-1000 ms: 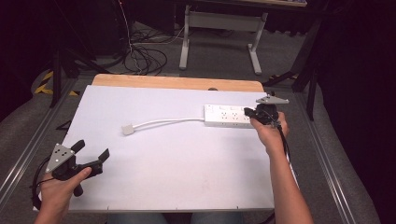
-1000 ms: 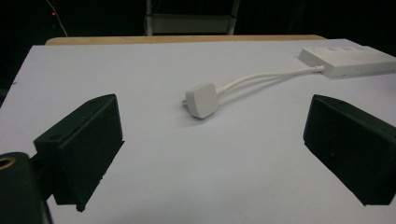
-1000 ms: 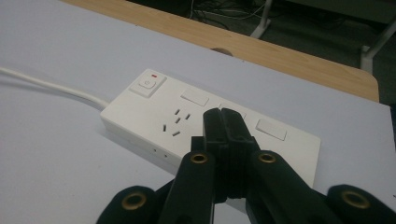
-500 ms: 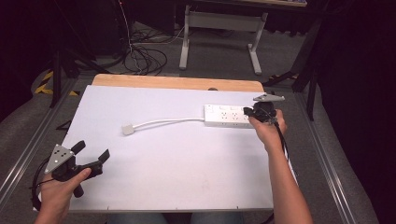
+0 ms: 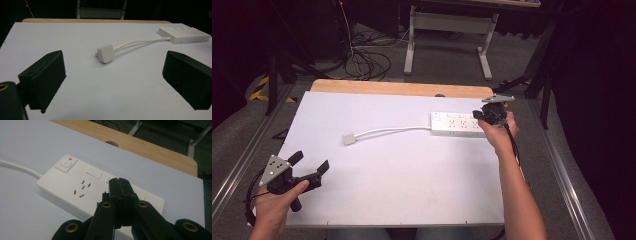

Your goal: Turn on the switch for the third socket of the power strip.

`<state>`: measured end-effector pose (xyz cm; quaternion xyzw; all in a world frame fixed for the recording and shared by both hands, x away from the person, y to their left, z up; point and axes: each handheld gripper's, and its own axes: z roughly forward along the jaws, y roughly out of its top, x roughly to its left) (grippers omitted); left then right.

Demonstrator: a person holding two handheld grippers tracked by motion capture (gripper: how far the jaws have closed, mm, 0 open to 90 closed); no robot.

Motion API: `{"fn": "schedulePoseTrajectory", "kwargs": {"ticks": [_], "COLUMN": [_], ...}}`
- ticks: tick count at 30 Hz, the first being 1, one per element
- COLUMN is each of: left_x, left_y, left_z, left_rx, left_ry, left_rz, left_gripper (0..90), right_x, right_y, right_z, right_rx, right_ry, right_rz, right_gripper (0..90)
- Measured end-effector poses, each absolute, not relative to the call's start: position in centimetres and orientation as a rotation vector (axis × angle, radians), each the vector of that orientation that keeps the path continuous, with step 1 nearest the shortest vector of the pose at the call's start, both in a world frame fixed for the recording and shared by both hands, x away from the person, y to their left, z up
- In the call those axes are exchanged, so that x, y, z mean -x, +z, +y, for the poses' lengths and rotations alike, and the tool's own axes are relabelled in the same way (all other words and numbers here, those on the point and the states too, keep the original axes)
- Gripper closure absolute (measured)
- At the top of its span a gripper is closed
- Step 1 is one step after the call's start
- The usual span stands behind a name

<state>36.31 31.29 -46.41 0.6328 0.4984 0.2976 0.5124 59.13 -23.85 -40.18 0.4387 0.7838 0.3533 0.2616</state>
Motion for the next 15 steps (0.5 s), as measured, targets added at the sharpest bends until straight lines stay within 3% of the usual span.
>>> {"fn": "schedulePoseTrajectory", "kwargs": {"ticks": [15], "left_x": [-36.3], "left_y": [-46.3], "left_z": [31.5], "left_rx": [-1.515], "left_ry": [0.713], "left_rz": [1.197], "left_gripper": [5.3], "right_x": [-60.6], "right_y": [-40.2], "right_z": [-23.7], "right_rx": [-1.214], "right_ry": [0.892], "right_rz": [2.135], "right_gripper": [90.0]}}
